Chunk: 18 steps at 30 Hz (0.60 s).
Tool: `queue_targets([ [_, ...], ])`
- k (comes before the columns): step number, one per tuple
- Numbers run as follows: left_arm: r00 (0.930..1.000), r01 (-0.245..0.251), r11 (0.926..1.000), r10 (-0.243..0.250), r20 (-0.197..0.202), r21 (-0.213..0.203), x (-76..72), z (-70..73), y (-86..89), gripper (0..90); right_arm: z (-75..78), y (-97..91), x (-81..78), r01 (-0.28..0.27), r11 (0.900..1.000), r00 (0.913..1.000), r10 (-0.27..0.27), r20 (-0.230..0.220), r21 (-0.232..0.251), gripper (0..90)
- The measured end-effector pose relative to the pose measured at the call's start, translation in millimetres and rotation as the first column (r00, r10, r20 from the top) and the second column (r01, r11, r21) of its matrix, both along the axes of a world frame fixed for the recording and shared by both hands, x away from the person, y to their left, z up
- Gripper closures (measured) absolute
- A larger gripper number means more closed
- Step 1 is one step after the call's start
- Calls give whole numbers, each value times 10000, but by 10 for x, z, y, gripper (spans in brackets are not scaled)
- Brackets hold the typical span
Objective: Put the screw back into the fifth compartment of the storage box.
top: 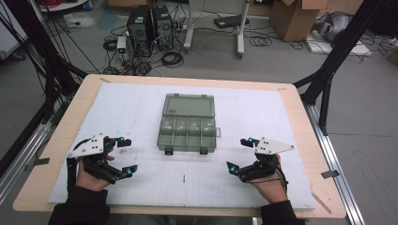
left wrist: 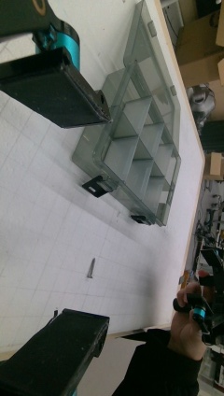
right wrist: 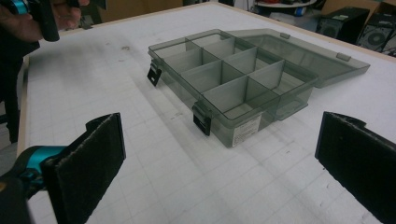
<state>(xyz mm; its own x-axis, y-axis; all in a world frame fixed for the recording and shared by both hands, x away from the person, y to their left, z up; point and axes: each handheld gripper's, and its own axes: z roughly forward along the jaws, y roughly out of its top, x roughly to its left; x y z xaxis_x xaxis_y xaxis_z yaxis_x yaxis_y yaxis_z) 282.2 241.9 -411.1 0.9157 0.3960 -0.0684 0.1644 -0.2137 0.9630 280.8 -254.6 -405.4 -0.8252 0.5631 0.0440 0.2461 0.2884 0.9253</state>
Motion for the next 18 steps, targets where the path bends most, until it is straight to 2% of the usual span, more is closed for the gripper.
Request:
queue_targets([
  [18,10000,4,10000,-4,18,-7,-3,11,21,50,3,67,-11,-13,9997,10000,13,-25,-263,4],
])
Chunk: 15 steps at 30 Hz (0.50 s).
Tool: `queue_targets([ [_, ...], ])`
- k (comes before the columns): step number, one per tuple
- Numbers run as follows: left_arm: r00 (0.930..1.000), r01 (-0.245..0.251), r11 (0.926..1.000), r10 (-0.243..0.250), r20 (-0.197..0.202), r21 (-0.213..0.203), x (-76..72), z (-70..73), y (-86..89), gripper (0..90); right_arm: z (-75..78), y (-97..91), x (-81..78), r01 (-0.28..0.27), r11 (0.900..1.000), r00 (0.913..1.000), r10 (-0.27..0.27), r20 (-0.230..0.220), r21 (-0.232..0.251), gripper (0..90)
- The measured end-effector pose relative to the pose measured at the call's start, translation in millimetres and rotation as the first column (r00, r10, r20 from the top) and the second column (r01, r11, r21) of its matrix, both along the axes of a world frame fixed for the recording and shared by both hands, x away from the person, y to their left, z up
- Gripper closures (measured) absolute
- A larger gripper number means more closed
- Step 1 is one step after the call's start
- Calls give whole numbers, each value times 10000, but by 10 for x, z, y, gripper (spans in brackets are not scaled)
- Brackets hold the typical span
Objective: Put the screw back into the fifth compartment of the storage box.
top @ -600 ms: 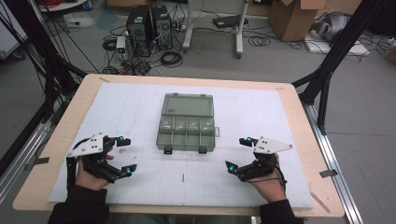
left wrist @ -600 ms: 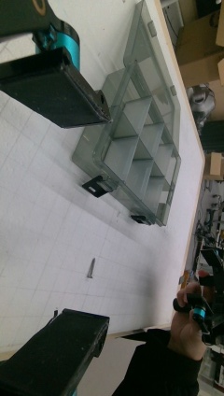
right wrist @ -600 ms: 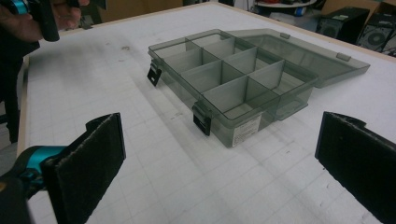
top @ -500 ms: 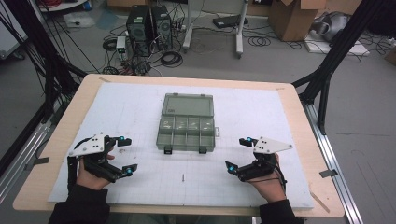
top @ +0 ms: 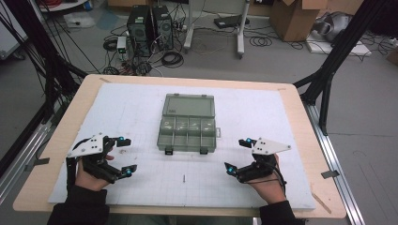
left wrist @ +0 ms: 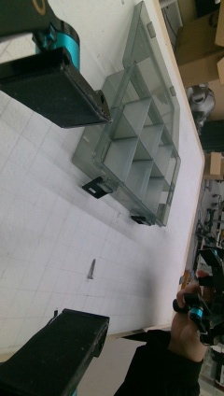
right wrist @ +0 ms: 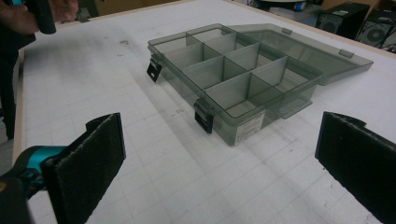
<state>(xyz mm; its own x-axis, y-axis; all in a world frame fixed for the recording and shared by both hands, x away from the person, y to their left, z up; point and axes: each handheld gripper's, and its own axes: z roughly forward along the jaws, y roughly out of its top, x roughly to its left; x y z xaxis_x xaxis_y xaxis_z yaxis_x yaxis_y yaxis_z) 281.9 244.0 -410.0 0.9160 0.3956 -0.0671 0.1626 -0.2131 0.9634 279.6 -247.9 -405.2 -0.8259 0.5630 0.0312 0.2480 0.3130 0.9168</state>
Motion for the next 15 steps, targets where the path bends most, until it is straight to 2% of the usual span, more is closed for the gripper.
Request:
queue_targets([
  [9,10000,24,10000,-24,24,7,0,6,-11,51,10,112,-6,-206,9997,9997,205,-119,-121,4],
  [15,10000,9,10000,-8,63,-58,-2,13,-3,50,13,286,9,-471,9982,9988,465,-167,-359,4],
])
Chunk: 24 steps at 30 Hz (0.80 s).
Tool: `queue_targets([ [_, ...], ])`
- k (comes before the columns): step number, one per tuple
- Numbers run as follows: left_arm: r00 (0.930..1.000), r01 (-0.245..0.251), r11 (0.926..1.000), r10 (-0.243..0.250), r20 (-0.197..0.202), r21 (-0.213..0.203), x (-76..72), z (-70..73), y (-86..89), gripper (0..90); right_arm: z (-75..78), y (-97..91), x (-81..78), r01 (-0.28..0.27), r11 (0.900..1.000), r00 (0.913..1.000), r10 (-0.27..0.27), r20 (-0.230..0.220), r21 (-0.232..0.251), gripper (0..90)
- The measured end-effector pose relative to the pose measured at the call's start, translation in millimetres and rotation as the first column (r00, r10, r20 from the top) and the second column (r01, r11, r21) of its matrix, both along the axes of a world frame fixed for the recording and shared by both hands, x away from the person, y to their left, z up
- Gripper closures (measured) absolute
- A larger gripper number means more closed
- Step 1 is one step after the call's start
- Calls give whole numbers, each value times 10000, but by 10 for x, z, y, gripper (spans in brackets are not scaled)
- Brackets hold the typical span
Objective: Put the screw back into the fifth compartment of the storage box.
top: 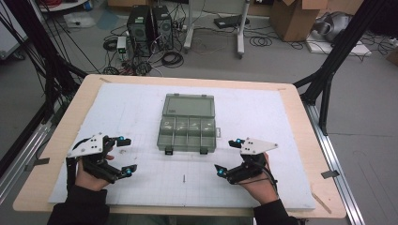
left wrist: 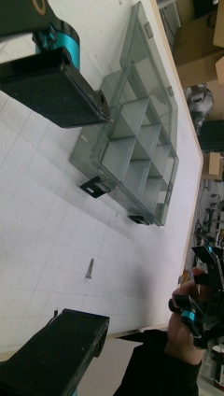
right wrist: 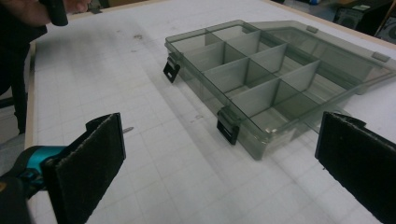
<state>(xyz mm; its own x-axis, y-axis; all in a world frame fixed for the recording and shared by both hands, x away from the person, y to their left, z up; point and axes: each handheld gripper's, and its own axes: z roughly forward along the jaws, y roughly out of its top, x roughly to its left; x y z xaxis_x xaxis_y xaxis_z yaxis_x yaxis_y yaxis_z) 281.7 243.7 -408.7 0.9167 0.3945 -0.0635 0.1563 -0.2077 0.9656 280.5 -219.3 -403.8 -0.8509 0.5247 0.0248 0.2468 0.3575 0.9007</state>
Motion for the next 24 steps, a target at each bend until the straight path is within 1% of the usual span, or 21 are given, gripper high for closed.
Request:
queue_targets([
  [1,10000,-2,10000,2,7,-2,0,1,3,51,4,66,4,-105,9999,9999,104,-73,-110,4],
  [2,10000,-2,10000,2,7,-2,0,1,3,50,4,66,4,-105,9999,9999,104,-73,-110,4],
  [3,10000,-22,10000,22,21,-11,-2,4,7,50,8,117,19,-195,9997,9998,194,-68,-151,4],
  [4,10000,-22,10000,22,21,-11,-2,4,7,50,8,117,19,-195,9997,9998,194,-68,-151,4],
  [7,10000,-1,10000,1,3,-8,-3,3,2,50,14,214,37,-371,9990,9993,369,-78,-263,4],
  [10,10000,7,10000,-7,6,2,-4,5,0,50,19,248,41,-450,9985,9989,447,-102,-310,4],
  [11,10000,-1,10000,1,9,11,-6,8,-1,50,31,294,43,-579,9978,9982,574,-171,-328,4],
  [14,10000,-17,10000,17,20,1,-7,11,2,50,43,333,49,-682,9969,9976,678,-134,-385,4],
  [16,10000,-3,10000,3,18,-9,-6,11,4,51,53,368,58,-770,9960,9970,767,-93,-460,4],
  [21,10000,-8,10000,8,27,13,-5,12,4,50,84,476,68,-1017,9923,9948,1007,-166,-706,4],
  [24,10000,-11,10000,11,17,18,-7,14,4,50,91,513,75,-1080,9912,9941,1072,-150,-769,4],
])
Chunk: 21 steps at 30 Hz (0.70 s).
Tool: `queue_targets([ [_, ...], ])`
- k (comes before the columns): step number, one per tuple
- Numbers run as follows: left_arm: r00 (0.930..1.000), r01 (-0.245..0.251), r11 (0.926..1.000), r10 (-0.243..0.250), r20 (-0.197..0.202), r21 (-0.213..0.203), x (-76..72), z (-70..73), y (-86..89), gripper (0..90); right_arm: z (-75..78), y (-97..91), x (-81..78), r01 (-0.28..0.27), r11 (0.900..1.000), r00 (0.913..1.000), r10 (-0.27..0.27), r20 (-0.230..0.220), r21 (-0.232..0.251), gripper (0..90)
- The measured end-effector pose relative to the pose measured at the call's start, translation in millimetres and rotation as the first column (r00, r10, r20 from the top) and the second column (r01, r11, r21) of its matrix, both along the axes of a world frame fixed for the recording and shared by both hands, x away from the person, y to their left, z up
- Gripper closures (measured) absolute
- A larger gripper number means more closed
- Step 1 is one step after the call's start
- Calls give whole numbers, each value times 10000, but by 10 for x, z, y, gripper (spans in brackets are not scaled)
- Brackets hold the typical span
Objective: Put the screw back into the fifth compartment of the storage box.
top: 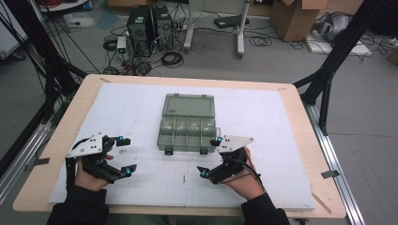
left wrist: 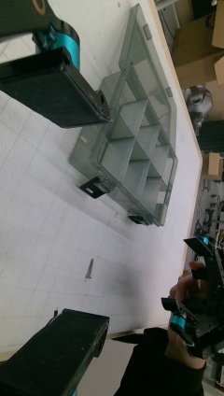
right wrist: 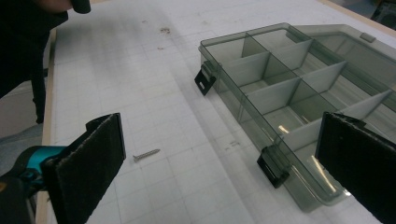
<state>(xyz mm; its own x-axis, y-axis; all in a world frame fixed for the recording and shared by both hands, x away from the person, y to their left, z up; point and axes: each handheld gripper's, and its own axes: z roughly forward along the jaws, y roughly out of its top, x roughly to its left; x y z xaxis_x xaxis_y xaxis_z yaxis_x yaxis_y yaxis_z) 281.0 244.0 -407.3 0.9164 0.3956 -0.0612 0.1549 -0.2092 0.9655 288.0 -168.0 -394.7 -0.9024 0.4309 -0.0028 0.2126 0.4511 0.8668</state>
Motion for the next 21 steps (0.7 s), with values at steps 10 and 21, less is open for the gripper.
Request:
queue_targets([
  [10,10000,22,10000,-23,33,42,1,-1,-14,50,-19,262,-3,-685,9949,9976,673,-181,-747,4],
  [21,10000,20,9999,-20,50,107,1,-1,-19,50,-120,548,-39,-1279,9748,9915,1216,-457,-1828,15],
])
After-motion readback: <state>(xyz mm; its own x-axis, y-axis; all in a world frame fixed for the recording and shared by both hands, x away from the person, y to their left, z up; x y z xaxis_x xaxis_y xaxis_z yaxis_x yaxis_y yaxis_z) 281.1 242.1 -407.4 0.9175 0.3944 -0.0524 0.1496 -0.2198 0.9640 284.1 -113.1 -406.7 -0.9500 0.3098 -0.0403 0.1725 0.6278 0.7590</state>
